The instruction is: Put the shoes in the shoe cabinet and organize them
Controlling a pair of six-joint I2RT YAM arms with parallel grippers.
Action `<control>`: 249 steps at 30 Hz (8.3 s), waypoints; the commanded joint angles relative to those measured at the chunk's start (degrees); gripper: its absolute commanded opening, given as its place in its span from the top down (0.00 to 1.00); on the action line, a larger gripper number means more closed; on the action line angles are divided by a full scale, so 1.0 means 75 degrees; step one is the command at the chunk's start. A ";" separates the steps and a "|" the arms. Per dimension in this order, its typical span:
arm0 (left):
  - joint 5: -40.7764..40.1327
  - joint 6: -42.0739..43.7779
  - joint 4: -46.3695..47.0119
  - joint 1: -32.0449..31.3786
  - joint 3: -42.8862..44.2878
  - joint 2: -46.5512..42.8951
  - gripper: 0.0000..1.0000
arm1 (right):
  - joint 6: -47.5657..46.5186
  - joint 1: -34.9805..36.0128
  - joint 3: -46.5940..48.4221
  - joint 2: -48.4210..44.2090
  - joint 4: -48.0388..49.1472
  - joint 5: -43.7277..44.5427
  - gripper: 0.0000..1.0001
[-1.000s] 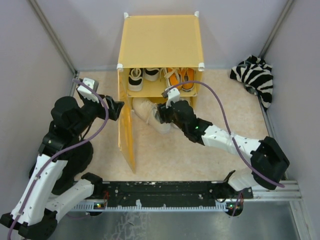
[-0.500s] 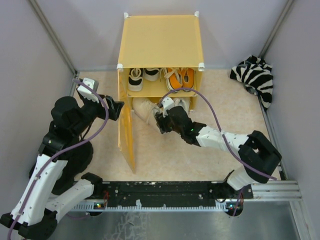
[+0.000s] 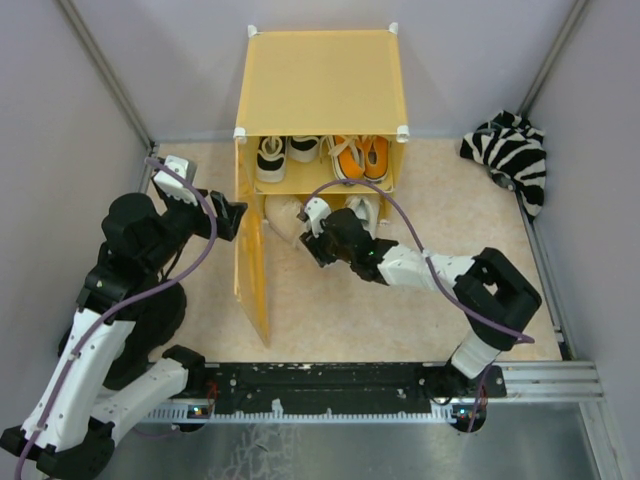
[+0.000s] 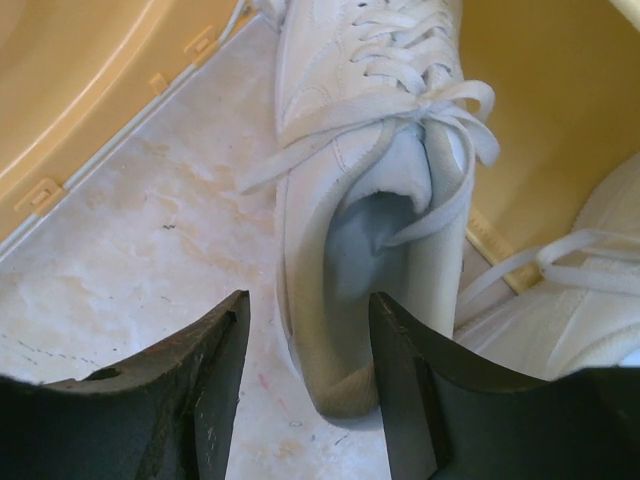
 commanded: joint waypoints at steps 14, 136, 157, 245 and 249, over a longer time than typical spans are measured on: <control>-0.0407 0.0310 -0.0270 -0.0027 -0.0253 -0.0265 0.01 | -0.0273 0.0220 0.1391 0.1693 -0.1464 -0.0276 1.00; -0.0264 0.0278 -0.0065 -0.0045 -0.0345 -0.0012 0.01 | 0.5277 0.0787 -0.0682 -0.1459 -0.3778 0.4846 0.51; -0.0396 0.0303 -0.0215 -0.0048 -0.0369 -0.0150 0.01 | 0.2118 -0.0851 -0.0670 0.1053 0.3505 0.5033 0.54; -0.0949 -0.2107 0.5461 -0.1518 -0.0406 0.4922 0.14 | 0.3998 -0.1801 -0.0427 -0.6534 -0.5761 0.1506 0.18; -0.0954 -0.1996 0.5346 -0.1549 -0.0284 0.5041 0.13 | 0.3928 -0.1801 -0.0571 -0.6475 -0.5576 0.1585 0.18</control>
